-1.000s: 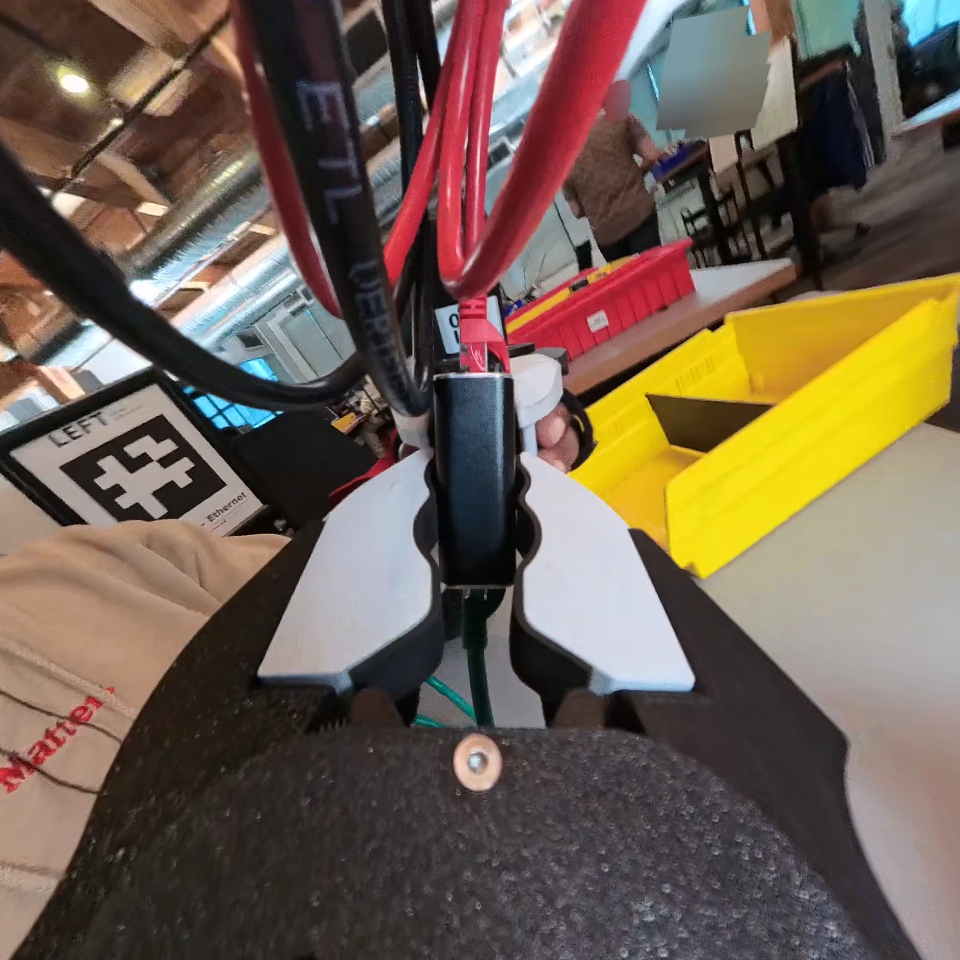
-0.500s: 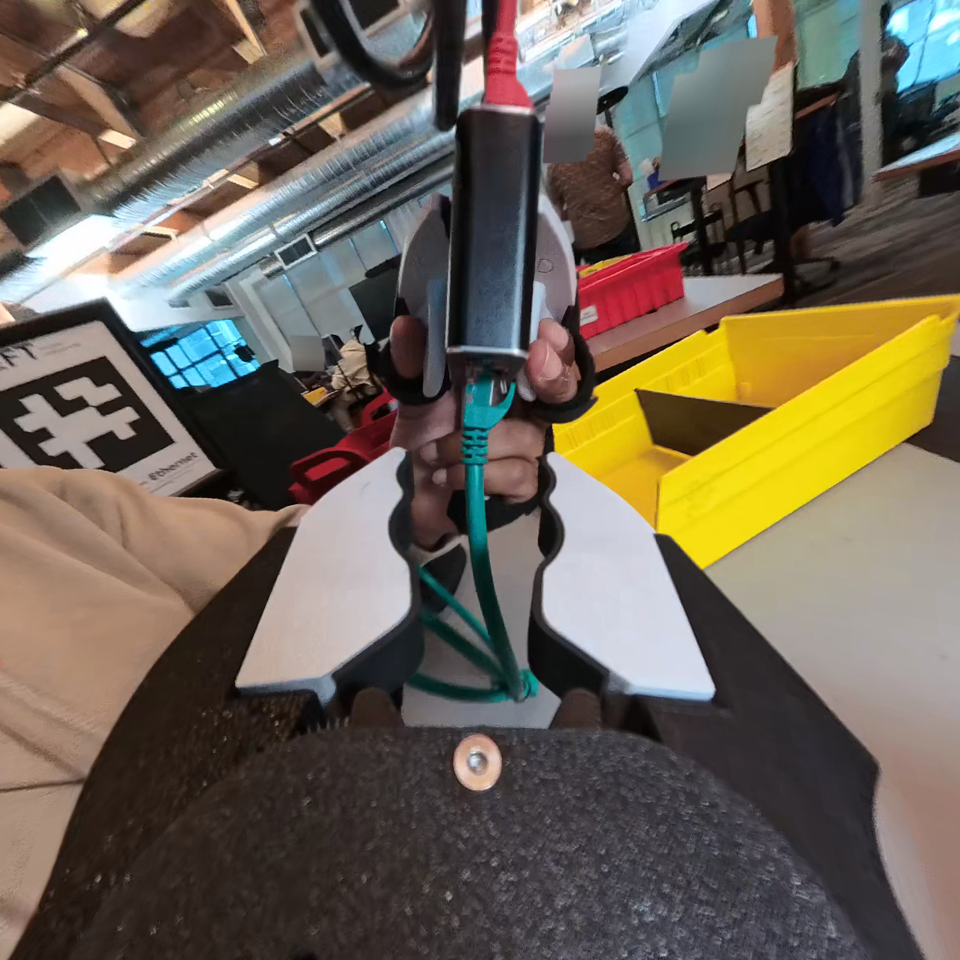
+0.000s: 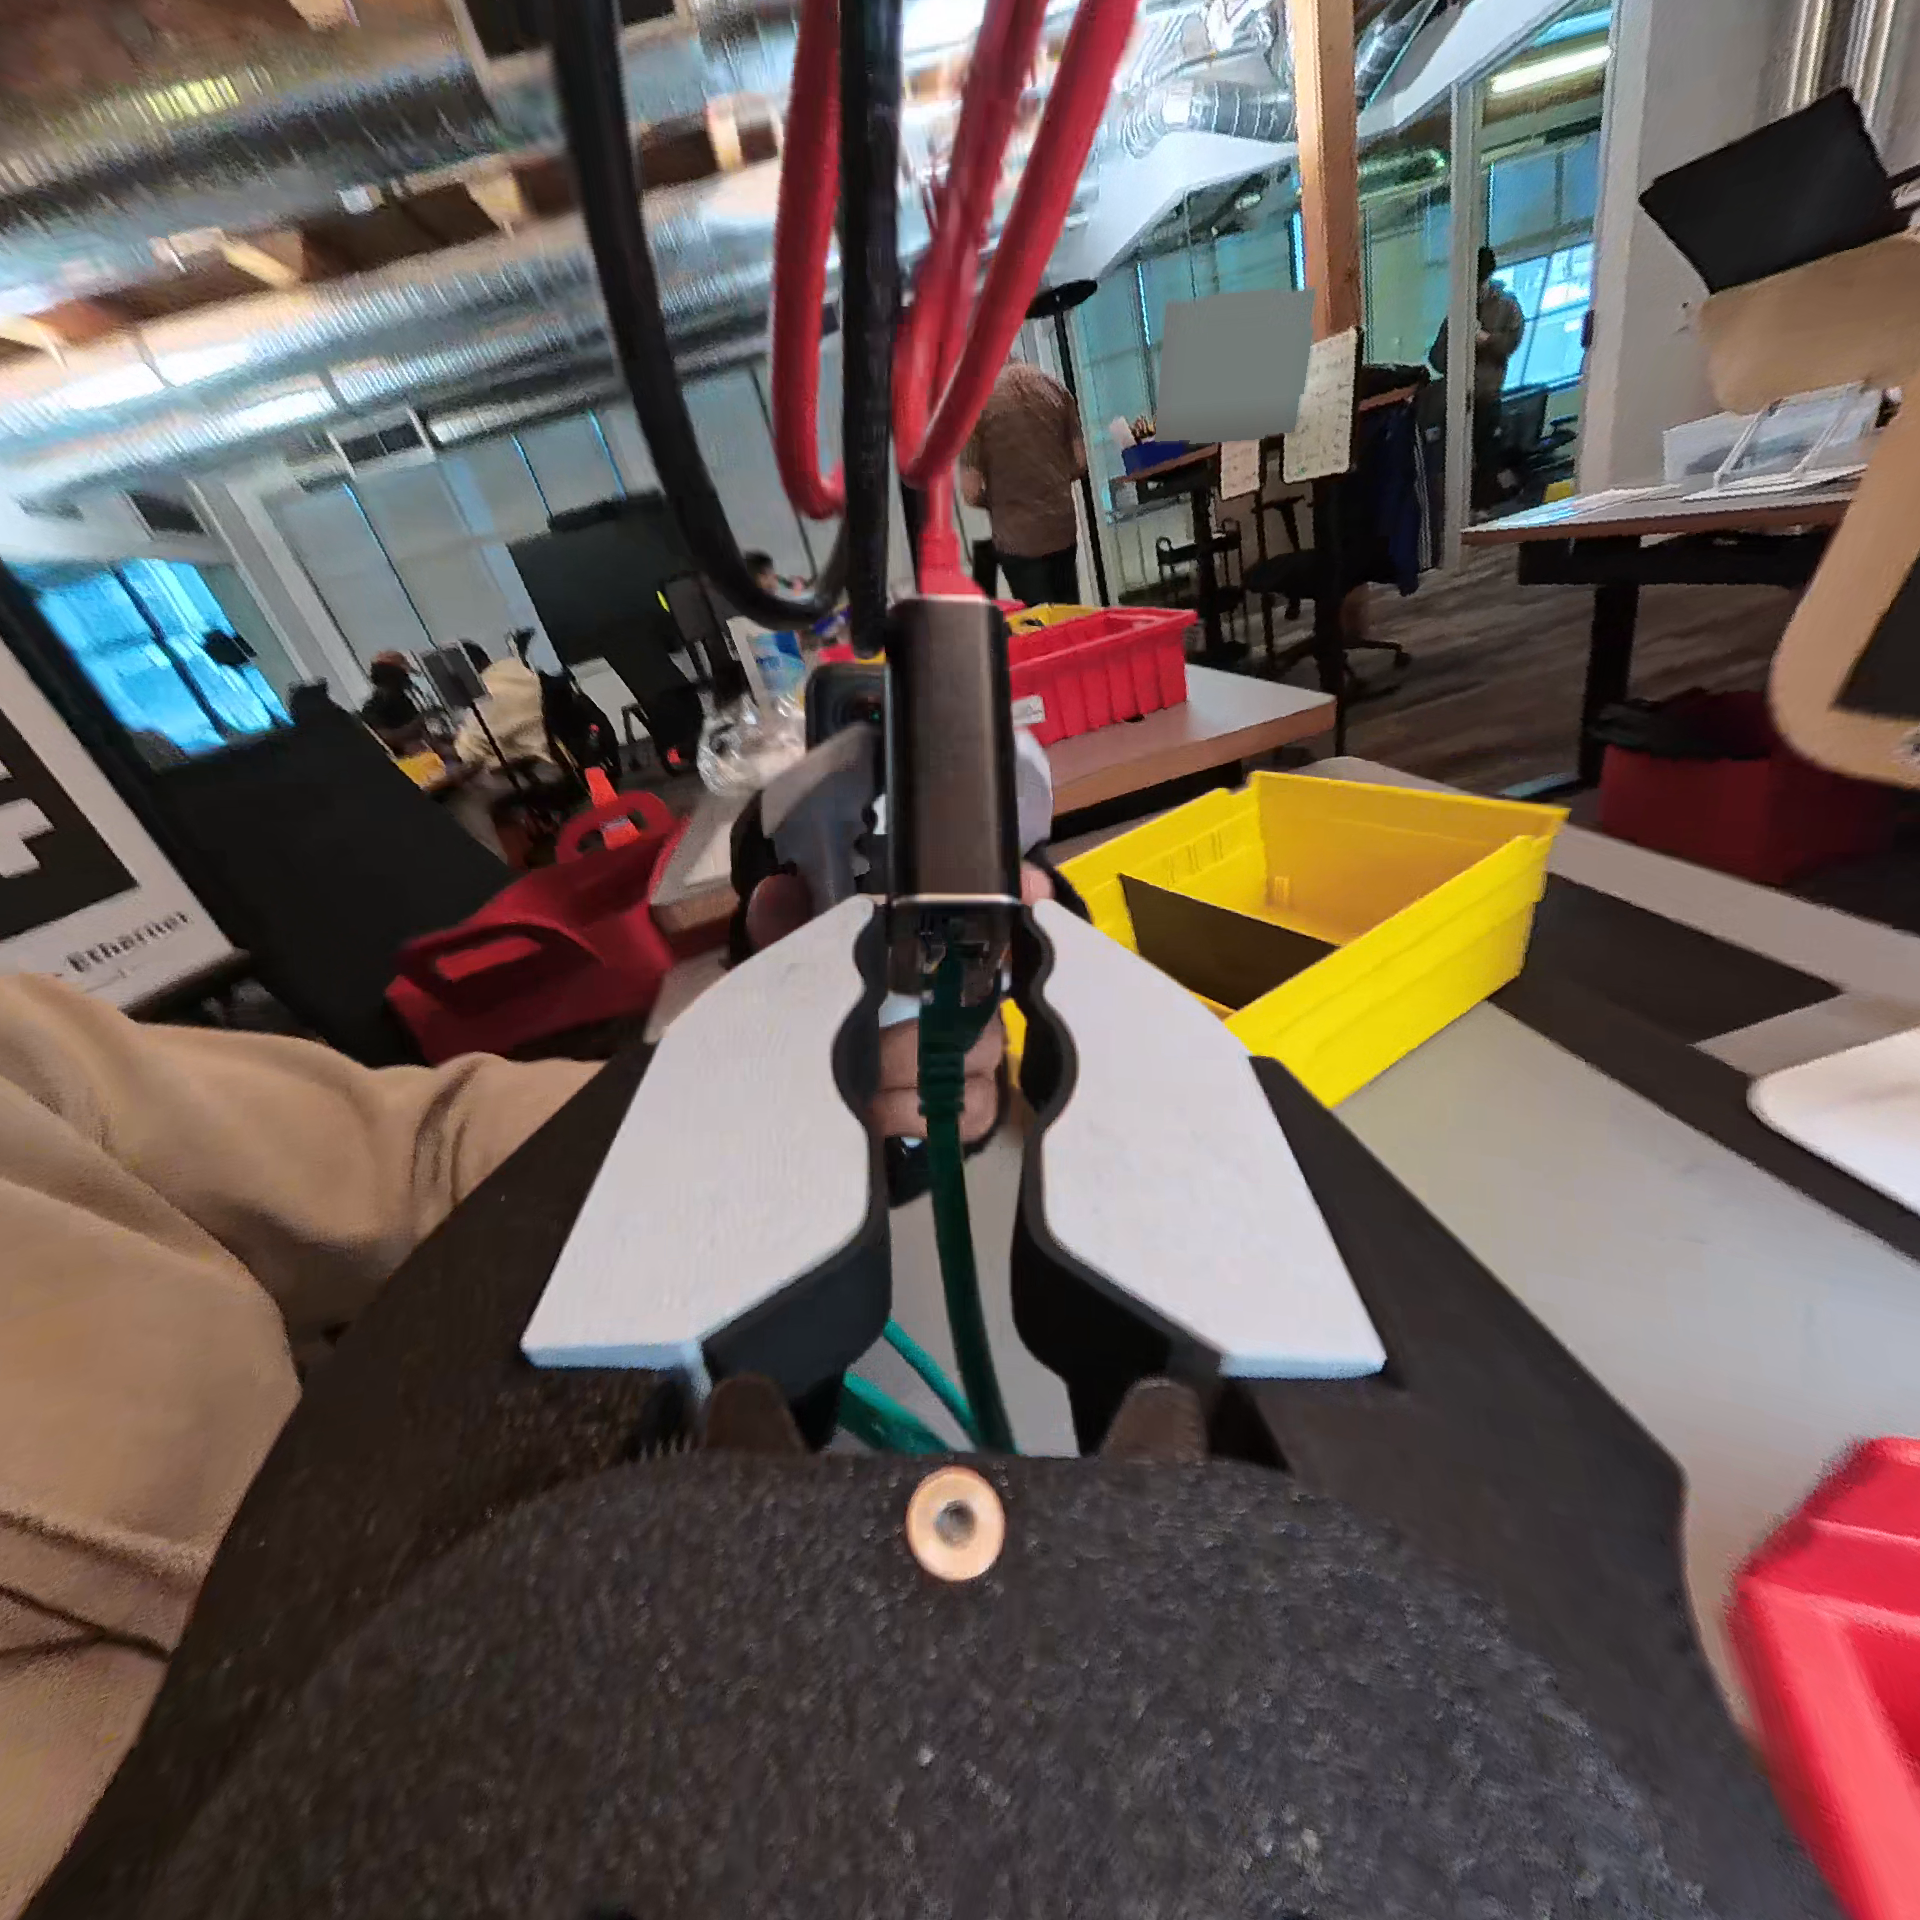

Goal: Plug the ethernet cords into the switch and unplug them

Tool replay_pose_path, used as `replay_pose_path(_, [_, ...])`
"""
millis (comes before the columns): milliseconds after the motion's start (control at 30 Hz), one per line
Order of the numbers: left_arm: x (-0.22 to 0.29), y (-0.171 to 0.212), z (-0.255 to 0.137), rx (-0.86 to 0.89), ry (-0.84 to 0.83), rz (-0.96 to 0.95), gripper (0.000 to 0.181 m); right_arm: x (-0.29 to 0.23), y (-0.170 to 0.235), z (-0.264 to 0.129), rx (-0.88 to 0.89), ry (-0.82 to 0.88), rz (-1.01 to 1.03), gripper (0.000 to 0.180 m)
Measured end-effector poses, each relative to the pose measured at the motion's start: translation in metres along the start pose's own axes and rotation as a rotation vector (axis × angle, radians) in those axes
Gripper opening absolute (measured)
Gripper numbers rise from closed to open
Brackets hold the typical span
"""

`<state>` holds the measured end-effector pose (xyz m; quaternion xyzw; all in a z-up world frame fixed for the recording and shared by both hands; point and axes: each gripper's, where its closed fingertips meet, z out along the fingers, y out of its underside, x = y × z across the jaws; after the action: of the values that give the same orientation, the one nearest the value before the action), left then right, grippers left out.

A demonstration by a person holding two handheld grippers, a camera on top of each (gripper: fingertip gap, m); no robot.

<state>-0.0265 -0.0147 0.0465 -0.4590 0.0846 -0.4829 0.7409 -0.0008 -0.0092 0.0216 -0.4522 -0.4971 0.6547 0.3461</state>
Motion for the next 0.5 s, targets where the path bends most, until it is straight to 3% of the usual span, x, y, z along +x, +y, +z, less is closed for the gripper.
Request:
replay_pose_path(167, [-0.005,0.005,-0.015,-0.194,-0.102,0.163,0.026,-0.002,-0.047,-0.046,-0.177,0.131,-0.197,0.022])
replay_pose_path(500, [-0.004,0.036,-0.082,-0.431,-0.249,0.235,0.028,0.066,-0.136,-0.153,-0.794,0.677,-0.504,0.022])
